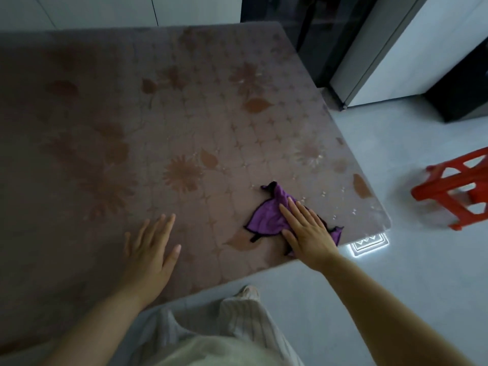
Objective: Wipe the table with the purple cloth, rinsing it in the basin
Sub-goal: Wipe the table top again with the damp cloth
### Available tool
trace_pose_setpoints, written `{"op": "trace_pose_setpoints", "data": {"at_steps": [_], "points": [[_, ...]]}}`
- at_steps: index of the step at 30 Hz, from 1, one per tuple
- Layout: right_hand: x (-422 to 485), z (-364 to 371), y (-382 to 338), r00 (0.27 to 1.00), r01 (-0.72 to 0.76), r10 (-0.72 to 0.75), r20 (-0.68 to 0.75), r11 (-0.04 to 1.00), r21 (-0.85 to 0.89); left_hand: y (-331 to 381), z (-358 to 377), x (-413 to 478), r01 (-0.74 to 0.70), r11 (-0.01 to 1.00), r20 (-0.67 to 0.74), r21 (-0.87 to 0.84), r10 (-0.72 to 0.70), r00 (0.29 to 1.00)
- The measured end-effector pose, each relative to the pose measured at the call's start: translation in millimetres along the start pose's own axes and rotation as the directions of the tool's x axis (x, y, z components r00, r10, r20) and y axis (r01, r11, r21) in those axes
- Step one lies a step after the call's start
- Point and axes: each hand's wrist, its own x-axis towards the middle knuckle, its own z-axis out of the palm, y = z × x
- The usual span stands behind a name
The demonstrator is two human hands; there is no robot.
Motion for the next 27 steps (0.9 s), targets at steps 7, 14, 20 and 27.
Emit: {"op": "trace_pose_setpoints", "data": {"at_steps": [7,14,20,27], "points": [[4.4,-9.0,-33.4,0.979,0.198,-0.203,0.02,0.969,0.144,96.8,37.1,23.7,-0.014,0.999,0.015,-0.038,0.015,1.0],[-14.2,-3.4,12.0,0.978,0.194,-0.193,0.079,0.981,0.002,130.7,37.4,56.0,-0.085,0.996,0.034,-0.021,0.086,0.996],[-19.8,-20.2,97.9,0.993,-0.104,0.108,-0.051,0.992,0.077,138.6,39.4,73.0,-0.149,0.988,0.089,-0.044,0.152,0.984],[55.3,-34.0,36.4,0.981,-0.19,0.194,-0.01,0.969,0.159,130.5,35.7,84.8,-0.201,0.979,0.137,-0.025,0.202,0.97]]}}
